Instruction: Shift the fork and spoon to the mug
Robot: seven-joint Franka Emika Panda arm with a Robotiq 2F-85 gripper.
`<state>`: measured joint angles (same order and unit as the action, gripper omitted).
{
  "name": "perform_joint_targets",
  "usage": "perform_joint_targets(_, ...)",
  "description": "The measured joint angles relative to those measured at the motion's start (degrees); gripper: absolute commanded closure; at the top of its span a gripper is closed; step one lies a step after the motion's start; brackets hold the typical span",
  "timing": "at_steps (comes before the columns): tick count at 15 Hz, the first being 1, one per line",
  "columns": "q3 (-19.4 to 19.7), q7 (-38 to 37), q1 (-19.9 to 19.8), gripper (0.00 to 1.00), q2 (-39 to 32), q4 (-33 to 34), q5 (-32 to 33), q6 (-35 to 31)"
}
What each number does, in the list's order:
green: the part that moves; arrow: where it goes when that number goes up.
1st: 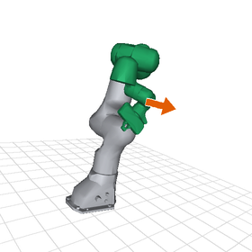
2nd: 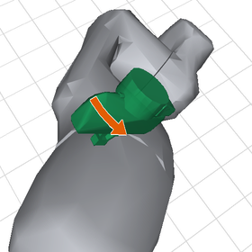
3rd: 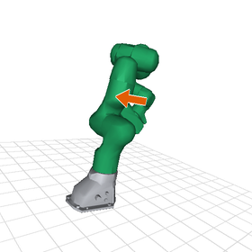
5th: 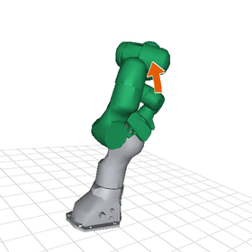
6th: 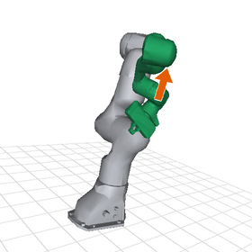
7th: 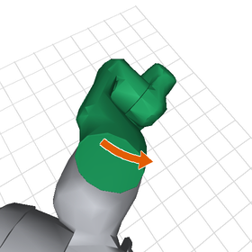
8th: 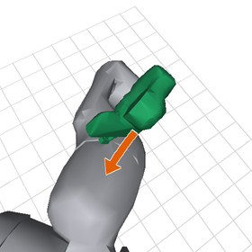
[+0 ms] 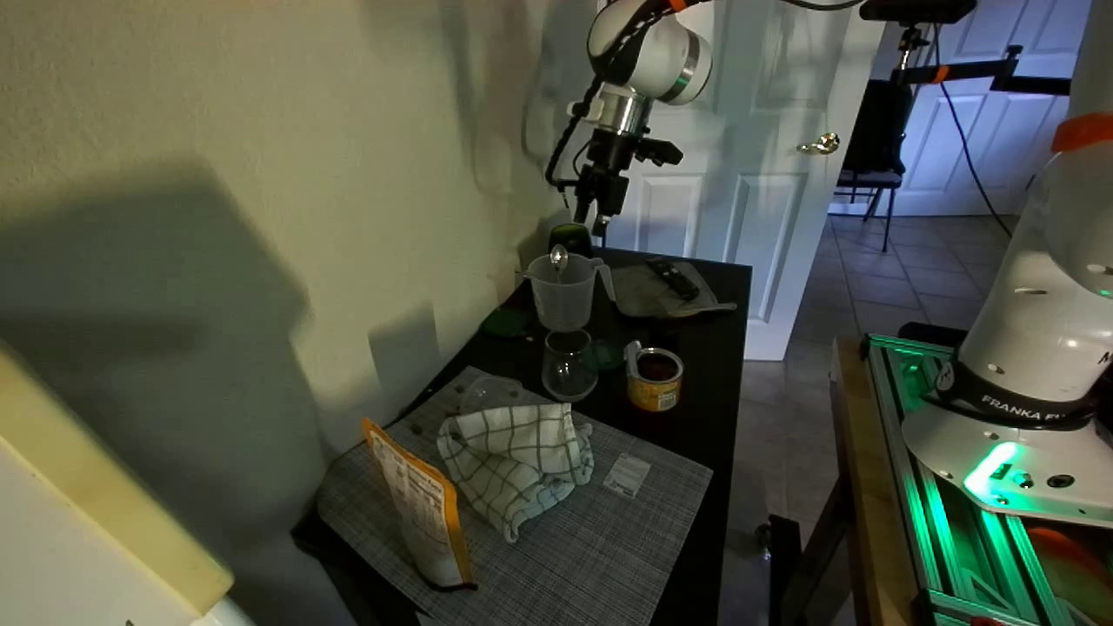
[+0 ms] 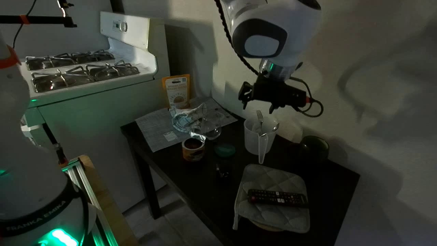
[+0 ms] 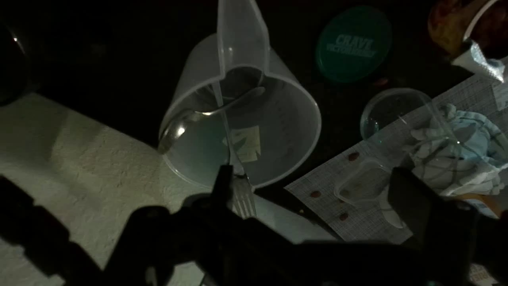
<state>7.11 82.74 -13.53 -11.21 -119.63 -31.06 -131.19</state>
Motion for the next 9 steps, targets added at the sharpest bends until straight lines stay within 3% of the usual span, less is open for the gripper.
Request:
perform_joint_targets(3, 0.00, 3.15, -2.33, 0.00, -3.30, 1.39, -2.00, 0.26)
perform_joint_targets(9, -0.55, 3.24, -2.50, 0.00, -4.40, 2.40, -2.07, -1.24)
